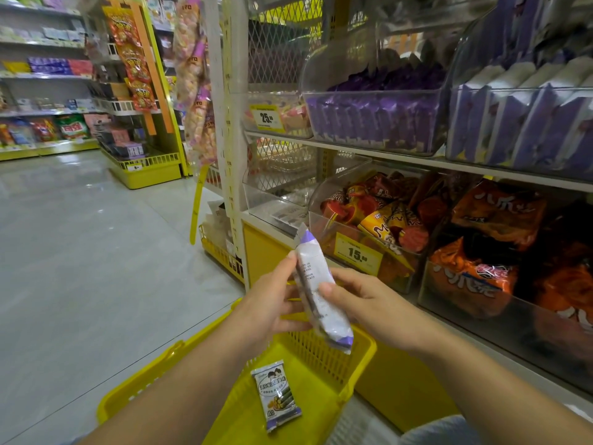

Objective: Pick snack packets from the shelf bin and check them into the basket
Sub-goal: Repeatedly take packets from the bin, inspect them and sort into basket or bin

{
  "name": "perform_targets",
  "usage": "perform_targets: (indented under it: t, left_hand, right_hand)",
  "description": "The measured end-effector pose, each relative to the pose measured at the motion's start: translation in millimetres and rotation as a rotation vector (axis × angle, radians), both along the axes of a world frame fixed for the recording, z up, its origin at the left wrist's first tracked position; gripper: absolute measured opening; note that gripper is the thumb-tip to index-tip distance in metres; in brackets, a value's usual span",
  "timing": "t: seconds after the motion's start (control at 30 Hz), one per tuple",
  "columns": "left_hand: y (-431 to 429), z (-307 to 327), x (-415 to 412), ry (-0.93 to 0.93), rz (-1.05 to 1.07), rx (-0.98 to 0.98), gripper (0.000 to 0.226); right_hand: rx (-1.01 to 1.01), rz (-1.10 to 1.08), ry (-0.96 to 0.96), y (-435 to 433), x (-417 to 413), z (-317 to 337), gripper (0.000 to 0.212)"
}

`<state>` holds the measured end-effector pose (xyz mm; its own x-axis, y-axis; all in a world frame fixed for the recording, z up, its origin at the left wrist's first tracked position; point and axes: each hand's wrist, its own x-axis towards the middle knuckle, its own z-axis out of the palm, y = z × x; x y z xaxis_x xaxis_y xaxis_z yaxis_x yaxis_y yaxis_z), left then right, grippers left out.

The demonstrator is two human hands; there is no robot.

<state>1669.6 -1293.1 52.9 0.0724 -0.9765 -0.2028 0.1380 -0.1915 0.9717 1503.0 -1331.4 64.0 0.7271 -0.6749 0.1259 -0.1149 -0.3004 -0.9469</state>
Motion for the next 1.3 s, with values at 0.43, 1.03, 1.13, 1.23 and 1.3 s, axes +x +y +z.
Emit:
perform_targets:
  t: [0.43,1.03,1.13,1.23,1.3]
  left_hand:
    - [11,18,-8,0.474,-0.113,-0.162,0.038]
    - [-60,190,-126,-0.368,0.101,-0.85,0.027]
    - [-75,204,-137,-0.696,0.094,-0.966,0.028]
    - [-96,207,-141,-0.954,0.064,-0.983,0.027]
    - [-111,207,-139,-1.093,0.081,-0.965,0.029]
  right_hand:
    - [-0.028,-0.15,-0.042,5,-9,9,0.058]
    - [-0.622,-0.667,0.045,11,-146,220,0.039]
    - [-0.838,-0.831,0.354,-7,-167,252,0.041]
    - [-0.959,-0.944,0.596,-34,-176,276,0.048]
    - [-1.006,-0.992,0.728,-58,-179,289,0.049]
